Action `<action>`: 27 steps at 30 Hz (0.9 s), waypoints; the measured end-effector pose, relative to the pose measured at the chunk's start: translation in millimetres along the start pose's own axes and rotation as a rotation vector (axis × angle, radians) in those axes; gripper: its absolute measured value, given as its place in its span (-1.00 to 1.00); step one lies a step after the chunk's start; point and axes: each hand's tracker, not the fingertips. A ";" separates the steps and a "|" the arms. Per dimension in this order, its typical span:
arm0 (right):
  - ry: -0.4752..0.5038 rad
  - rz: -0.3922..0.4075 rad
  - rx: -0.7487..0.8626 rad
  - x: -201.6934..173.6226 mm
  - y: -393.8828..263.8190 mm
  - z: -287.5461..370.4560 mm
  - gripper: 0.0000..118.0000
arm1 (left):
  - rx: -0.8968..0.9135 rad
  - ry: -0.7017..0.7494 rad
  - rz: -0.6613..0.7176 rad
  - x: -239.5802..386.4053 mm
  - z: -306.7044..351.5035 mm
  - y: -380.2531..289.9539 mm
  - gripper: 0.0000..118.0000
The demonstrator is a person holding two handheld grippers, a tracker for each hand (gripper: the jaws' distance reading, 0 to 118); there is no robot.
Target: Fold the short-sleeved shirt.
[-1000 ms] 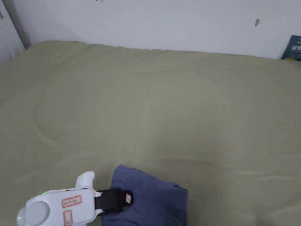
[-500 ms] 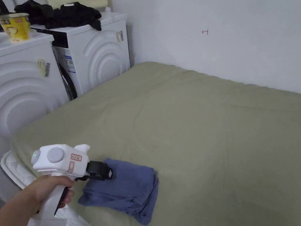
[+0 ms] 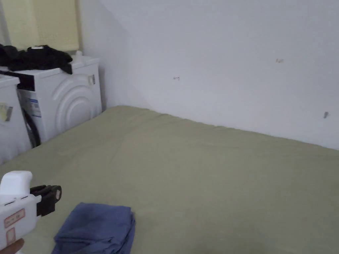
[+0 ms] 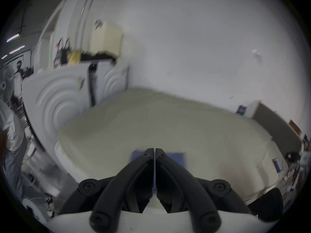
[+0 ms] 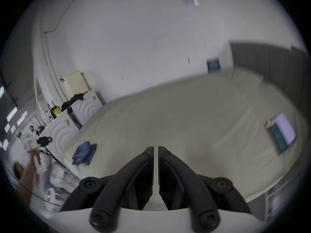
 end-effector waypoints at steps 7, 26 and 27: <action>-0.128 0.333 0.388 -42.9 60.9 123.7 -0.89 | 0.308 -0.142 -0.144 172.2 87.1 7.0 -0.99; -0.180 0.262 0.389 -30.5 22.7 164.0 -0.88 | 0.413 -0.223 -0.244 282.8 160.3 -34.4 -0.98; -0.174 0.270 0.384 -31.1 20.6 161.0 -0.86 | 0.415 -0.224 -0.245 284.2 161.4 -32.0 -0.91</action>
